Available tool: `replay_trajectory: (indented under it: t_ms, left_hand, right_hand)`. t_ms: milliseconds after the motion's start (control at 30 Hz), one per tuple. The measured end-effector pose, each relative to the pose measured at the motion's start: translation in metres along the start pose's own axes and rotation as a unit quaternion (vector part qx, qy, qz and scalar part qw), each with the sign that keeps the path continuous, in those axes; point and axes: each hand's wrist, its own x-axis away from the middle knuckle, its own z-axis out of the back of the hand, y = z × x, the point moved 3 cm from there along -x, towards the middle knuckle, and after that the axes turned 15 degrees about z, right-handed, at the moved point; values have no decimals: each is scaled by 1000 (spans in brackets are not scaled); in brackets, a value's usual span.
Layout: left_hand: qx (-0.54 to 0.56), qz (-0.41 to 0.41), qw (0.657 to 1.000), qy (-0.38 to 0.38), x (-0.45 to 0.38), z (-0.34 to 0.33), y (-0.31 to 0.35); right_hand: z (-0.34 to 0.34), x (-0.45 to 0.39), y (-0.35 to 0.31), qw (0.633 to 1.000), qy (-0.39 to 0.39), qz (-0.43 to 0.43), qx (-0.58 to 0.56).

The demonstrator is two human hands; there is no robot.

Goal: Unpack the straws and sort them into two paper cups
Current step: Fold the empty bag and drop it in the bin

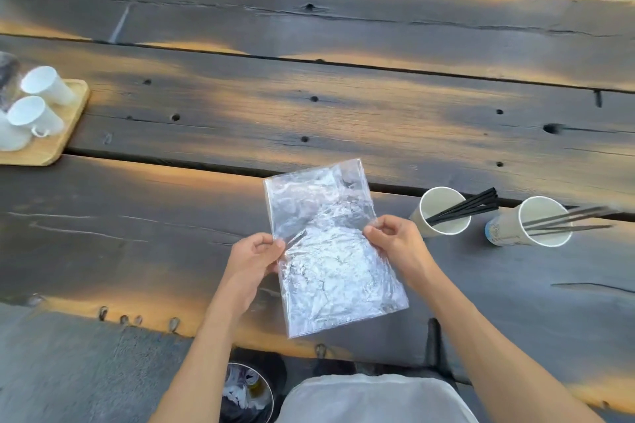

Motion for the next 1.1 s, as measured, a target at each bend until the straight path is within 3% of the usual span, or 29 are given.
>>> replay_trajectory:
  t_ms: [567,967,1100]
  left_hand:
    - [141,-60,985,-74,28,0,31]
    - [74,-86,994,7,37,2,34]
    - [119,-101,987,25,43,0,31]
  right_hand:
    - [10,-3,-28,981,7,38,-192]
    - [5,4,-35,993,-10,95,-75]
    - [-2,13,-33,992,-20,19,-126]
